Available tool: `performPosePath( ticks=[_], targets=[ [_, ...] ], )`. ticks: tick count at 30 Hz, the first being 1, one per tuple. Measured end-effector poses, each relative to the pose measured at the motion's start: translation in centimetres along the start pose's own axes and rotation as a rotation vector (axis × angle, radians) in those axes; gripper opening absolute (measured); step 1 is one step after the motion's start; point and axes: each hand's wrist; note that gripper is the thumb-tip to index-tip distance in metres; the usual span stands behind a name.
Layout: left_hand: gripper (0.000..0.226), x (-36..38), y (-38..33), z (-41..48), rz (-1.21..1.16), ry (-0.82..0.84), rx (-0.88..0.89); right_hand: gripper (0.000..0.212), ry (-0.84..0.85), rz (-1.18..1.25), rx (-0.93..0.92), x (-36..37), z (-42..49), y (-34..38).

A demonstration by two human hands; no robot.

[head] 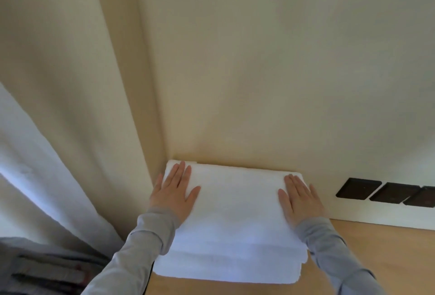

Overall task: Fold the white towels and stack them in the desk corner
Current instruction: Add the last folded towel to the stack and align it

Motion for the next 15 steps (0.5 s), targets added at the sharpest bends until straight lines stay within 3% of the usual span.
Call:
performPosePath(
  ticks=[8, 15],
  targets=[
    [0.064, -1.7, -0.5, -0.3, 0.082, -0.012, 0.02, 0.056, 0.053, -0.053, 0.003, -2.3, 0.2, 0.9],
    [0.05, -6.2, -3.9, -1.1, 0.141, 0.074, 0.05, 0.048, -0.041, 0.079, -0.174, -5.8, -1.7, 4.8]
  ],
)
Point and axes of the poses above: each hand's wrist, its own z-axis towards the middle knuckle, its own x-axis out of the palm, y = z × x
